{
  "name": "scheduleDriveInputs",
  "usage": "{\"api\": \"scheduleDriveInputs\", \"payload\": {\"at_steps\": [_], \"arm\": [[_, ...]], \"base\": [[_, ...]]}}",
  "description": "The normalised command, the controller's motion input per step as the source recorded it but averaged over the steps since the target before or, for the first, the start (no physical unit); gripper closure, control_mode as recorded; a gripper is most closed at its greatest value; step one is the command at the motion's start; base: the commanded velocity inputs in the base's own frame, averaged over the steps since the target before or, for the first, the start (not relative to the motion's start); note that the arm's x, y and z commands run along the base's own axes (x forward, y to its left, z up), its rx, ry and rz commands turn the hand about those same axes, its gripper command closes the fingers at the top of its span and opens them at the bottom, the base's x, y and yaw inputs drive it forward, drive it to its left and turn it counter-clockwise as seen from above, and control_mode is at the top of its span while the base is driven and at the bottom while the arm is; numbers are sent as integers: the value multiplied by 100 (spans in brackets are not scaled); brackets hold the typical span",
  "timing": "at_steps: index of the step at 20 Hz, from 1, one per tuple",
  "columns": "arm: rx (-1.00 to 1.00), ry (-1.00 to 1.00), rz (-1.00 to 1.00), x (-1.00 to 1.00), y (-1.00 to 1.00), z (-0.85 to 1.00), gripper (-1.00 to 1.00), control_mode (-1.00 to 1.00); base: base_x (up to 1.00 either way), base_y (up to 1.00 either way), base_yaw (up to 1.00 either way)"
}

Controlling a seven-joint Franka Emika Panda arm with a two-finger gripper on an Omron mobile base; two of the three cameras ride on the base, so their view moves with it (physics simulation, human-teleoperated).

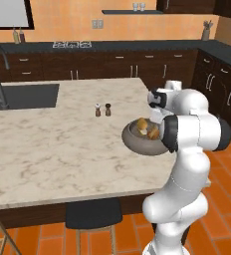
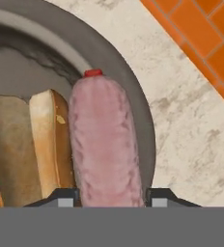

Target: Place one bun and one sausage from the bowl on each plate.

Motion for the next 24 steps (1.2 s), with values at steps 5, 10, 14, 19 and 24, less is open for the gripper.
{"api": "scheduleDriveInputs", "payload": {"at_steps": [5, 10, 14, 19, 24], "arm": [[0, -11, 0, -37, 1, 49, 100, -100], [0, -12, 0, -53, 13, 99, 100, -100], [0, -10, 0, -87, 81, 86, 100, -100], [0, -2, 0, -98, 82, 90, 100, -100], [0, 0, 0, -96, 61, 88, 100, -100]], "base": [[0, 0, 0], [0, 0, 0], [0, 0, 0], [0, 0, 0], [0, 0, 0]]}}
